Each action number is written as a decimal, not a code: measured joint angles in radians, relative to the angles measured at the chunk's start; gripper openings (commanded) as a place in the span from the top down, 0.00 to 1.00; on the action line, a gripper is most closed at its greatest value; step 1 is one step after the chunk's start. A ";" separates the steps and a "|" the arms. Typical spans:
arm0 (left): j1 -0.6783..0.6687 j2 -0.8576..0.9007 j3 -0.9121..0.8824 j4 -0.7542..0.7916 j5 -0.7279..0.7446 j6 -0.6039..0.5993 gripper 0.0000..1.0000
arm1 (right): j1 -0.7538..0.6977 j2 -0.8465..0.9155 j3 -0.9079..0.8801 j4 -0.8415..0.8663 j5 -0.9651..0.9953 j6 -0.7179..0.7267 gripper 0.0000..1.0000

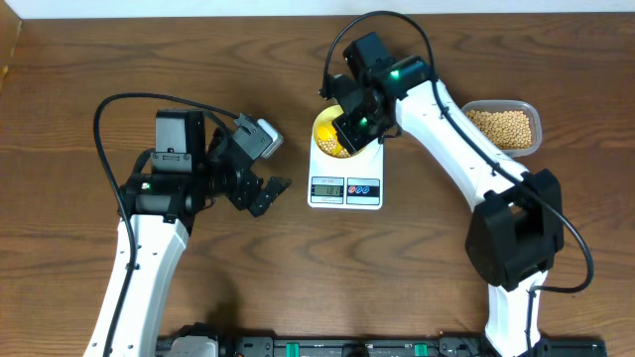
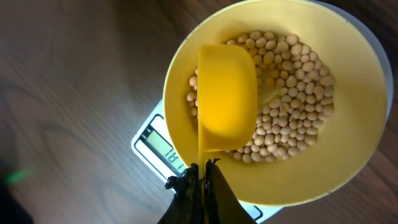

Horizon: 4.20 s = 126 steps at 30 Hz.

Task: Scoop item into bowl and weigh 50g on scale
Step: 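Tip the scoop to pour soybeans into the yellow bowl, then raise the scoop and move it right toward the tub, then lower the empty scoop into the soybean tub with the right gripper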

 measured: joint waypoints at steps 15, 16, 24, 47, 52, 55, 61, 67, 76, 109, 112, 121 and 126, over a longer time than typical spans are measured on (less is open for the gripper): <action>0.000 0.000 0.000 0.000 0.000 0.000 0.02 | -0.172 -0.001 0.000 0.000 -0.230 -0.024 0.99; 0.000 0.000 0.000 0.000 0.000 0.000 0.03 | -0.186 -0.002 0.000 0.002 -0.264 -0.034 0.99; 0.000 0.000 0.000 0.000 0.000 0.000 0.03 | -0.273 -0.020 0.000 0.013 -0.489 -0.078 0.99; 0.000 0.000 0.000 0.000 0.000 0.000 0.03 | -0.289 -0.056 0.000 0.012 -0.512 -0.119 0.99; 0.000 0.000 0.000 0.000 0.000 0.000 0.02 | -0.291 -0.065 0.000 0.011 -0.504 -0.129 0.99; 0.000 0.000 0.000 0.000 0.000 0.000 0.03 | -0.297 -0.076 0.000 0.005 -0.504 -0.130 0.99; 0.000 0.000 0.000 0.000 0.000 0.000 0.02 | -0.357 -0.119 0.000 -0.013 -0.502 -0.132 0.99; 0.000 0.000 0.000 0.000 0.000 0.000 0.02 | -0.480 -0.183 0.000 -0.050 -0.501 -0.133 0.99; 0.000 0.000 0.000 0.000 0.000 0.000 0.02 | -0.661 -0.243 0.000 -0.173 -0.420 -0.135 0.99; 0.000 0.000 0.000 0.000 0.000 0.000 0.02 | -0.516 -0.240 -0.001 -0.166 0.629 -0.105 0.99; 0.000 0.000 0.000 0.000 0.000 0.000 0.02 | -0.512 -0.238 -0.001 -0.158 0.648 -0.092 0.99; 0.000 0.000 0.000 0.000 0.000 0.000 0.02 | -0.605 -0.234 -0.002 -0.139 0.356 0.121 0.99; 0.000 0.000 0.000 0.000 0.000 0.000 0.02 | -0.694 -0.231 -0.029 -0.098 0.165 0.224 0.99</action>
